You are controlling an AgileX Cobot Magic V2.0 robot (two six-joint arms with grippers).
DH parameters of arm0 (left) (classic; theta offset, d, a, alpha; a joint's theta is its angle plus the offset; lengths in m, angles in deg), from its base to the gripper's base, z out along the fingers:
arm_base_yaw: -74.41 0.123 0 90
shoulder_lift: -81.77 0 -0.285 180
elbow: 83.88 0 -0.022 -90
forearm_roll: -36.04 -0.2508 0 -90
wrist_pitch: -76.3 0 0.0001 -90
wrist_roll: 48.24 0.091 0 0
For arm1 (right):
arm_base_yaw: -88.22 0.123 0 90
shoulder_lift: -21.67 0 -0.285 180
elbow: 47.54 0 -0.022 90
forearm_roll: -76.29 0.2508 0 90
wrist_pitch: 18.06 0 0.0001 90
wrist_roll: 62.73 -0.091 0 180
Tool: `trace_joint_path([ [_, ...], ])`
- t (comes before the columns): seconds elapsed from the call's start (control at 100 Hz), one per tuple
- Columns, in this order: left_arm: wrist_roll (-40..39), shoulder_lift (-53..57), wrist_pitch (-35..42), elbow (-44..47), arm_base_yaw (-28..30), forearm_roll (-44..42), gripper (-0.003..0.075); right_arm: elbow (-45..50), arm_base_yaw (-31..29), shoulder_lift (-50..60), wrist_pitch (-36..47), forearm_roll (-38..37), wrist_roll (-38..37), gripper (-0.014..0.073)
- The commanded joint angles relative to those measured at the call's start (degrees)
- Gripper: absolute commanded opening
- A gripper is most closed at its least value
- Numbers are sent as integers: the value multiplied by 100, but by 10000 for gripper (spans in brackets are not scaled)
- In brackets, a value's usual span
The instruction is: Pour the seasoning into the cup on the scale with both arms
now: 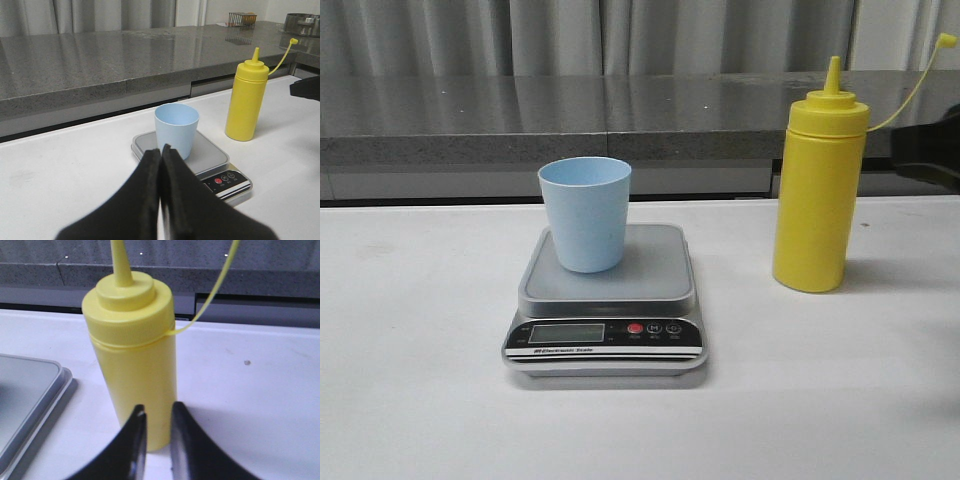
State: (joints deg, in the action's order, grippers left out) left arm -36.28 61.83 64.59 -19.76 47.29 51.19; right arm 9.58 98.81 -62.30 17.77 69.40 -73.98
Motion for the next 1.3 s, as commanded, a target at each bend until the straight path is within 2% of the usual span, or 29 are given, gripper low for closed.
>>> trace_joint_path([
  [0.0, -47, -43, 478, -170, -32, 45, -20, 115, -37, 470, 335, 208, -5, -72],
  [0.18, -47, -43, 478, -170, -32, 45, -20, 426, -37, 1125, 254, 454, -5, -69],
  [0.38, -47, -43, 478, -170, -32, 45, -20, 467, -37, 1766, -397, 454, -5, -69],
  [0.76, -47, -43, 478, -170, -32, 45, -20, 1102, -61, 2902, -581, 553, 144, -69],
  [1.01, -47, -43, 478, -170, -32, 45, -20, 1349, -530, 3425, -655, 454, 528, -69],
  [1.29, -47, -43, 478, -170, -32, 45, -20, 1800, -558, 4006, -648, 252, 528, -69],
])
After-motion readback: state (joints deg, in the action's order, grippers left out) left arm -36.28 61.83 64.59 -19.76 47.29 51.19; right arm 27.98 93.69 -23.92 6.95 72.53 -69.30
